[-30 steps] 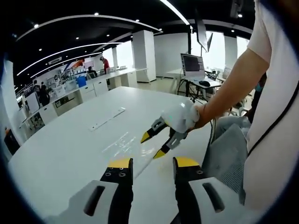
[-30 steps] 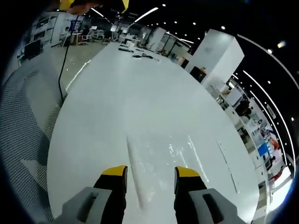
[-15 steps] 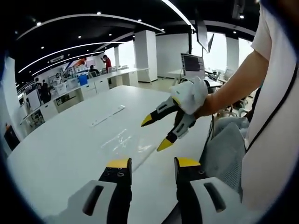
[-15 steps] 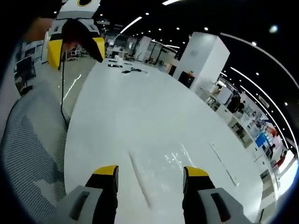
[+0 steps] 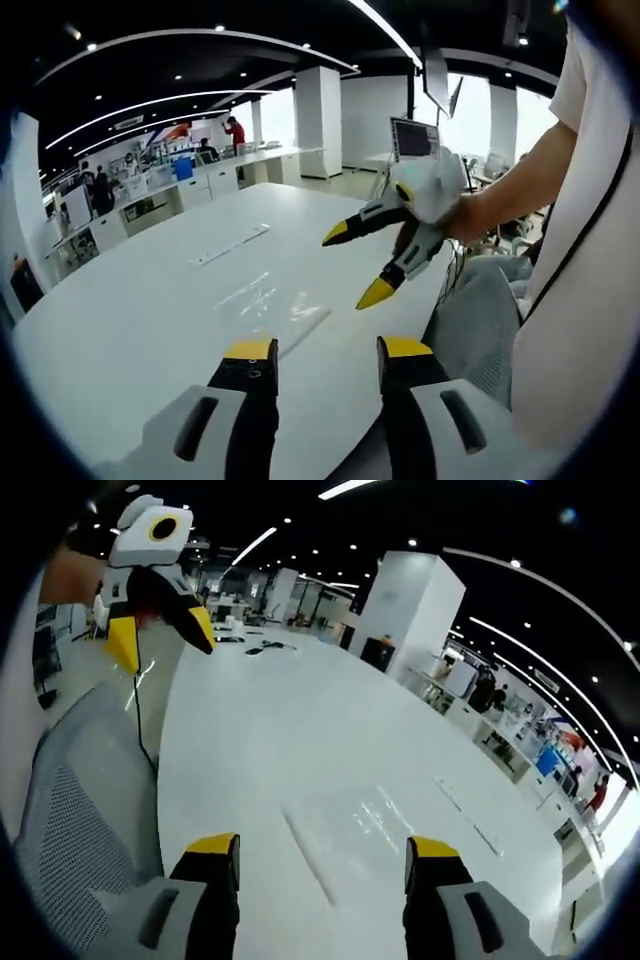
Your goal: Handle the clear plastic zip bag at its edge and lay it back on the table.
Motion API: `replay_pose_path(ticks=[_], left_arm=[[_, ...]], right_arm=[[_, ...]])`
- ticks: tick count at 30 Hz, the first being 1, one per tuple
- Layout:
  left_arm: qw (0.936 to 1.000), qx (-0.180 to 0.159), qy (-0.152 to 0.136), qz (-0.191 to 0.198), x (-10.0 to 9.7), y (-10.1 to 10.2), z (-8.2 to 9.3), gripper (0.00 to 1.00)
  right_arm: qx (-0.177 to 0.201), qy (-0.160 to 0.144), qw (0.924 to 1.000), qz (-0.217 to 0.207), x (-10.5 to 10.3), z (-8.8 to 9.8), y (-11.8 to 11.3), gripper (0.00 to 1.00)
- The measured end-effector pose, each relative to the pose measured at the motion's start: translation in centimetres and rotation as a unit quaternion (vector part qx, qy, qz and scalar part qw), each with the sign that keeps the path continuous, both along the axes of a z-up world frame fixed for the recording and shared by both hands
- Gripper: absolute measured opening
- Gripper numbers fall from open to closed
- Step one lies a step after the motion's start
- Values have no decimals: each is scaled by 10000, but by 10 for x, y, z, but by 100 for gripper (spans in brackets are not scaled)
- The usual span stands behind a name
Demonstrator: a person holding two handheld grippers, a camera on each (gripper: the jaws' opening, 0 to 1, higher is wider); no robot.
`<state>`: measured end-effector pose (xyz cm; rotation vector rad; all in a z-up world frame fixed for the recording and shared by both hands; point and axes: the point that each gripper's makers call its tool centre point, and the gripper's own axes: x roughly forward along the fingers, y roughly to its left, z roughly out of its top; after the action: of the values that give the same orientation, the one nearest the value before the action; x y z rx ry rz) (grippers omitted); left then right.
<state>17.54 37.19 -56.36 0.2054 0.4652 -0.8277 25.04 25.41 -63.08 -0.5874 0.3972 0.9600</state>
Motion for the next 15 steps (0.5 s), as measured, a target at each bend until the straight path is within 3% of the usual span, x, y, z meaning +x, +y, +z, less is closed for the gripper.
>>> replay_pose_path(ticks=[15], left_arm=[[9996, -164, 66, 209, 2, 7, -6, 42]], right_arm=[[438, 202, 9972, -571, -9, 18, -25, 78]])
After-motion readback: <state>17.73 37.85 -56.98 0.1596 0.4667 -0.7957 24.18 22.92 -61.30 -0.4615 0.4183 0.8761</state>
